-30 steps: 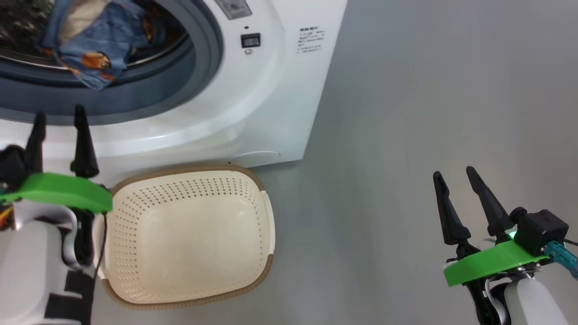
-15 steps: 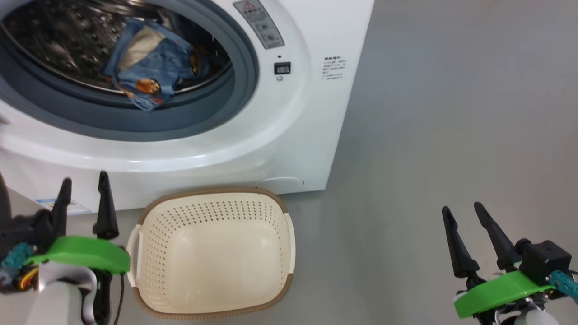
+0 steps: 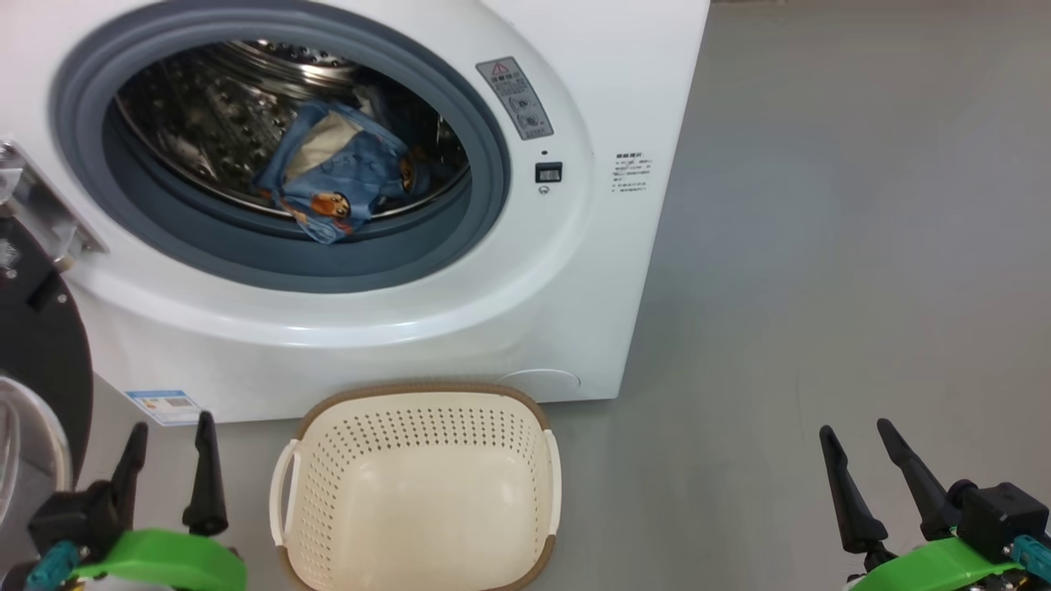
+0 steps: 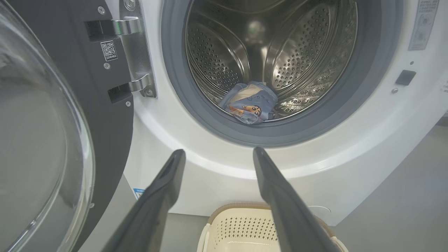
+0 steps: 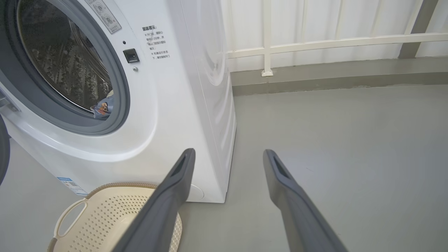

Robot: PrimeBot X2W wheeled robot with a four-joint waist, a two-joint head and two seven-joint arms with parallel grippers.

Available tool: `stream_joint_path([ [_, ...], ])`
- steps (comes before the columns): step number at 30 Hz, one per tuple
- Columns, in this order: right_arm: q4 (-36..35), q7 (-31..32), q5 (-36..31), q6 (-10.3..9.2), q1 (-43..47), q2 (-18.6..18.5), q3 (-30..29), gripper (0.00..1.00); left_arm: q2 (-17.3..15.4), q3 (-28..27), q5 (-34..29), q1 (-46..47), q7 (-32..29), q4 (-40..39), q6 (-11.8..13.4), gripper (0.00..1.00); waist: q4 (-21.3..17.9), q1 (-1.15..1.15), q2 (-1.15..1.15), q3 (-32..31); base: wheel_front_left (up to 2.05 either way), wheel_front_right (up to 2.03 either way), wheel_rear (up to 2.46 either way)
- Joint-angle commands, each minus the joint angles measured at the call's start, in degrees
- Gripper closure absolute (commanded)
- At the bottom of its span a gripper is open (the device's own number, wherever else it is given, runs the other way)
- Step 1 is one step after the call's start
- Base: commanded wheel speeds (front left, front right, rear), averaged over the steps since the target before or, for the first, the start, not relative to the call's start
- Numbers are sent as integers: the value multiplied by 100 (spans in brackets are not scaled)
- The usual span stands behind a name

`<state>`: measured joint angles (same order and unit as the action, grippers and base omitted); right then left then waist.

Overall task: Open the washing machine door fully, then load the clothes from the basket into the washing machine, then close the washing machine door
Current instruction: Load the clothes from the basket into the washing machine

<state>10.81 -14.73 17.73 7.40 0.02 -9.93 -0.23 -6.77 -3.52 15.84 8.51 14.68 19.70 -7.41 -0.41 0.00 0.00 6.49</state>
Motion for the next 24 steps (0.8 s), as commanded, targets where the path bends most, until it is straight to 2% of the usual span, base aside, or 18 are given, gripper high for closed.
stream_joint_path([
  [1,-126,-27,17,9,30,-112,111,0,-171,-214,-40,-42,32,-216,-8,0,50,0,0,-90,0,0,0],
  [14,-171,-27,40,9,316,-121,-32,0,-167,-303,-72,-711,32,-730,-8,0,109,0,0,-307,0,0,0],
  [24,-184,-27,42,9,392,-126,-77,0,-152,-312,-99,-871,32,-885,-8,0,99,0,0,-386,0,0,0],
])
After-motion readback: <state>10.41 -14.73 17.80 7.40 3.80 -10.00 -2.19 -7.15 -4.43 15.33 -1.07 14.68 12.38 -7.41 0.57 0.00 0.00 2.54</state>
